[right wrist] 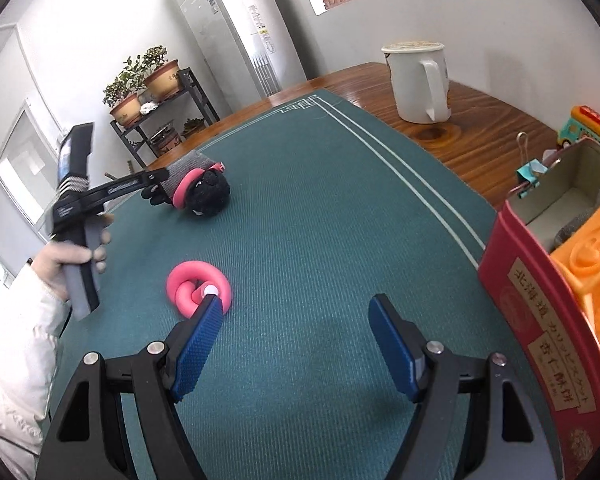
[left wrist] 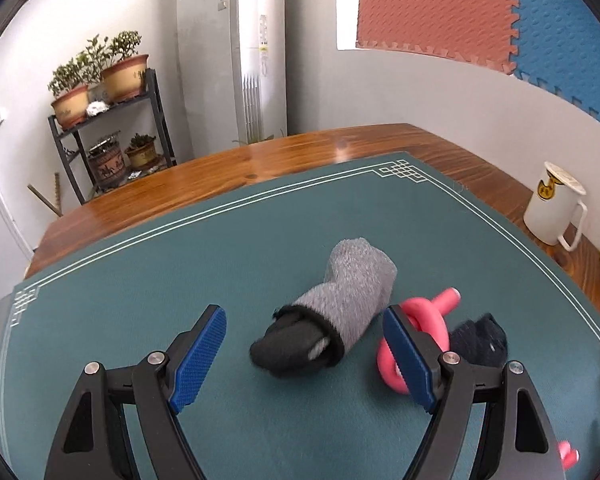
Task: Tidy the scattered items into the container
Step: 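Grasp the grey-and-black sock with the left tool while the right tool grasps the pink foam knot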
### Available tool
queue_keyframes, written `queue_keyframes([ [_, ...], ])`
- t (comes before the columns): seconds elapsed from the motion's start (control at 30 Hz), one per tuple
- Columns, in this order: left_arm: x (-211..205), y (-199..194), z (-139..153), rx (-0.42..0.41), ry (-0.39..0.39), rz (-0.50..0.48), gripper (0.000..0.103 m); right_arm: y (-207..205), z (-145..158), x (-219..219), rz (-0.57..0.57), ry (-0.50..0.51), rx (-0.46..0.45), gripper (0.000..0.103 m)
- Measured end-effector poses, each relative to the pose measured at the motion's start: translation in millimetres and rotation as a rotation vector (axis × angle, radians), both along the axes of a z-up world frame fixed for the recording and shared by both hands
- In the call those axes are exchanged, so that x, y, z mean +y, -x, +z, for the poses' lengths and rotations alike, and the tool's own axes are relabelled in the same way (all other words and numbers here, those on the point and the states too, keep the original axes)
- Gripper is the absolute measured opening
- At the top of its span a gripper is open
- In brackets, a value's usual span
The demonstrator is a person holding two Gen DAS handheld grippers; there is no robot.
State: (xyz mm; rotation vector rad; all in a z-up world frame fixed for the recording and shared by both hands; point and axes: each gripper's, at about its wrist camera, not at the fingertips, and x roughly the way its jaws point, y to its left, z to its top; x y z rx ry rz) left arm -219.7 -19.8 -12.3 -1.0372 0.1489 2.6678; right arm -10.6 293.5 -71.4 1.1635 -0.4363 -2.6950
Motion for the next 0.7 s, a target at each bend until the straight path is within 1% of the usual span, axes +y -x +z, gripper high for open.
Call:
queue_keyframes([
  [0.13,4,16,-12,-0.044,-0.026,0.013,0.082,1,-1,-3,0.016,-0.013,-0.005,0.079],
  [0.2,4,22,-18,-0.071,-0.062,0.024,0.082,1,-2,-5,0.024,-0.020,-0.008,0.079],
  [0.27,5,27,-24,-0.118,-0.091,0.036,0.082,2,-3,-7,0.032,-0.026,-0.011,0.079],
  [0.3,6,28,-28,-0.144,-0.103,0.041,0.074,2,-3,-7,0.033,-0.029,-0.012,0.079],
  [0.33,6,29,-32,-0.169,-0.117,0.046,0.070,2,-3,-7,0.033,-0.032,-0.013,0.079],
  [0.37,6,29,-34,-0.177,-0.126,0.053,0.068,2,-3,-8,0.033,-0.035,-0.013,0.079],
  [0.4,7,27,-35,-0.173,-0.134,0.058,0.064,2,-4,-8,0.032,-0.038,-0.014,0.079],
  [0.43,7,25,-35,-0.171,-0.141,0.062,0.062,2,-4,-8,0.031,-0.040,-0.013,0.079],
  [0.57,3,16,-32,-0.170,-0.158,0.103,0.047,1,-3,-7,0.029,-0.038,-0.007,0.079],
  [0.7,-6,-2,-21,-0.136,-0.155,0.140,0.046,2,-3,-6,0.025,-0.035,-0.009,0.079],
])
